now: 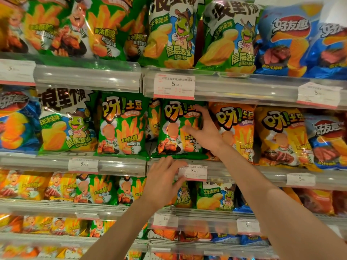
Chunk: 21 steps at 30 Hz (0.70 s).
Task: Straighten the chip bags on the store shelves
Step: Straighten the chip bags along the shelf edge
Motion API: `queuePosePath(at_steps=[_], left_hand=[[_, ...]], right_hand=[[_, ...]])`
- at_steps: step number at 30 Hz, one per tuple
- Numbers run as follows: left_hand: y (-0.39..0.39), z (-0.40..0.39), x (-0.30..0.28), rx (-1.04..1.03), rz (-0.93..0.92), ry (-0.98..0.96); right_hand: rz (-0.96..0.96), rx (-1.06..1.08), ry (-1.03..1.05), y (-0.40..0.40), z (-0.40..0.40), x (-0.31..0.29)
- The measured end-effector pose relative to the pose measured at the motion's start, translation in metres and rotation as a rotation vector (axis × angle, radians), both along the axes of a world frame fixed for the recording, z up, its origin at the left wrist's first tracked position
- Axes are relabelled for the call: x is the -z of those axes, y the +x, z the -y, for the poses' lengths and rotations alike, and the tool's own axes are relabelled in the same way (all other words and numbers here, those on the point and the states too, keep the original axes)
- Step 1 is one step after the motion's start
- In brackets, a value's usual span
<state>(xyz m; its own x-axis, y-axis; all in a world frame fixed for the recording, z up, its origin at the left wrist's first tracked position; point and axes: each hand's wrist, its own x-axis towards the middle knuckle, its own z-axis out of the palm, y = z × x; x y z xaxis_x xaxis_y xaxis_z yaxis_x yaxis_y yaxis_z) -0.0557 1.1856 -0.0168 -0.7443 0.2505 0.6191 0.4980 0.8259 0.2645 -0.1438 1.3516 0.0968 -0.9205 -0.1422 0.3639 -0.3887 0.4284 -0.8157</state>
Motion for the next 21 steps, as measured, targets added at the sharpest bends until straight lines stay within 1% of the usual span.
queuePosePath(at_steps=[6, 11, 19, 21], left_hand=[[-0.001, 0.001, 0.001, 0.002, 0.003, -0.004], [0.0, 0.0, 0.001, -0.008, 0.001, 0.002], [0.0, 0.0, 0.0, -0.015, -0.004, 0.002], [0.001, -0.001, 0.002, -0.023, -0.016, -0.011]], right_hand=[[-0.009, 0.042, -0.017, 0.0, 0.005, 0.003], [-0.027, 0.032, 0.057, 0.0, 0.007, 0.005], [-0.168, 0.053, 0.159, 0.023, -0.003, 0.012], [-0.252, 0.074, 0.214, 0.036, -0.013, 0.014]])
